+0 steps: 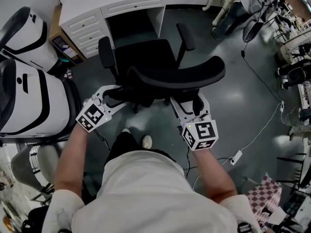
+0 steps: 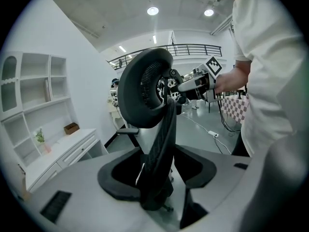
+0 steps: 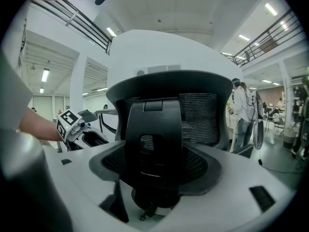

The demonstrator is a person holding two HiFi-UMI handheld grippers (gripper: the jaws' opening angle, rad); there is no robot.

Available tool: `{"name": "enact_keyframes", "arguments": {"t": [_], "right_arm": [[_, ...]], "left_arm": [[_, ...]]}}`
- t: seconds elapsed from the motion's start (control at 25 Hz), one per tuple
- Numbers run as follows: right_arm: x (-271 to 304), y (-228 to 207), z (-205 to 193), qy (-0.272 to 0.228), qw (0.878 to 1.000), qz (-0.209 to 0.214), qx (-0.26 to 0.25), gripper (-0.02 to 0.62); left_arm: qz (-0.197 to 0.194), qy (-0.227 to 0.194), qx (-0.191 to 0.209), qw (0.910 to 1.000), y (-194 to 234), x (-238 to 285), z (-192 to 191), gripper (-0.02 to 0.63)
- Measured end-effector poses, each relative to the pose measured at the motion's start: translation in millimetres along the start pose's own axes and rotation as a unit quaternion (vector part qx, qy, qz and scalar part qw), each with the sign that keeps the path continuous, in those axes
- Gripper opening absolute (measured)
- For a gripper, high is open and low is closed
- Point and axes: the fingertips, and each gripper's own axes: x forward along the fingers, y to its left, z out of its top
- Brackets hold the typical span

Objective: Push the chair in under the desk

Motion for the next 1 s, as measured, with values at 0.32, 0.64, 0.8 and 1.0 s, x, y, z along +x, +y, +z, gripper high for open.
{"name": "enact_keyframes", "arguments": {"t": [0.32,0.64,0.8,1.0], "right_arm": [[32.5,-21.8,5.1,0.007,1.0,0.013,-0.001,0.324],[64.0,-49.4,16.4,0.011,1.0,0.027,-0.002,0.324],[79.1,-56.4,19.5,0.014,1.0,0.025,0.0,0.324],[97.0,-62.5,24.0,0.012,1.0,0.026,0.0,0.324]], "left_arm": [[0.0,0.003,0.0,1.0,29.6,20.0,2.6,0.21],[-0.005,0.002,0.01,0.9999,57.3,40.5,11.7,0.195],[-0.007,0.003,0.012,0.9999,74.7,48.1,11.8,0.195],[-0.016,0.01,0.009,0.9998,93.5,54.2,11.3,0.193]]}}
